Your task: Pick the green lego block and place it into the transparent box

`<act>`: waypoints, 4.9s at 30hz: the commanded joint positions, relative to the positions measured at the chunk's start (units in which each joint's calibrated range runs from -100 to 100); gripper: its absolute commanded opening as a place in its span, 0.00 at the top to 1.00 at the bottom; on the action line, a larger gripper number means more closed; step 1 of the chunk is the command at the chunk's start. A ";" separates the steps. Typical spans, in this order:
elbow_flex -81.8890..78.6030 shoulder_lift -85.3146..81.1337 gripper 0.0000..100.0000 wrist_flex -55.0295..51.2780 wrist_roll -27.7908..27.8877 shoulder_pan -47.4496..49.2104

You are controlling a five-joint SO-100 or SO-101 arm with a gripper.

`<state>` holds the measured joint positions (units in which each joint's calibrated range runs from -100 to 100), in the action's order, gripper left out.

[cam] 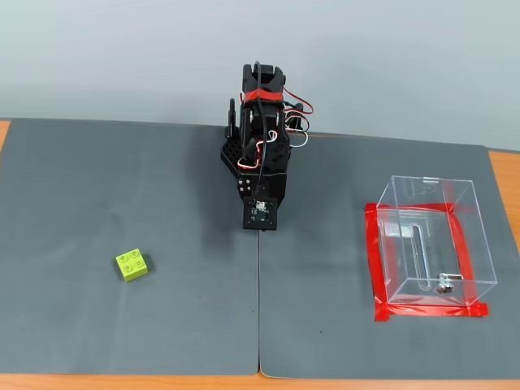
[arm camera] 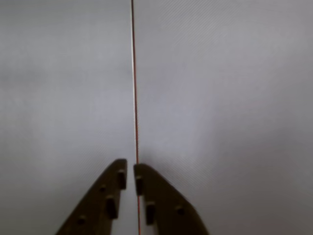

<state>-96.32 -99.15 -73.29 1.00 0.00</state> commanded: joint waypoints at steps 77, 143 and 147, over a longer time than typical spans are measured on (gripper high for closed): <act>66.24 89.27 0.82 27.02 -9.73 -31.07; 76.37 109.79 0.91 30.32 -9.68 -31.67; 76.10 107.08 0.91 29.97 -9.68 -31.67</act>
<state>-22.23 12.06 -43.28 -8.52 -31.39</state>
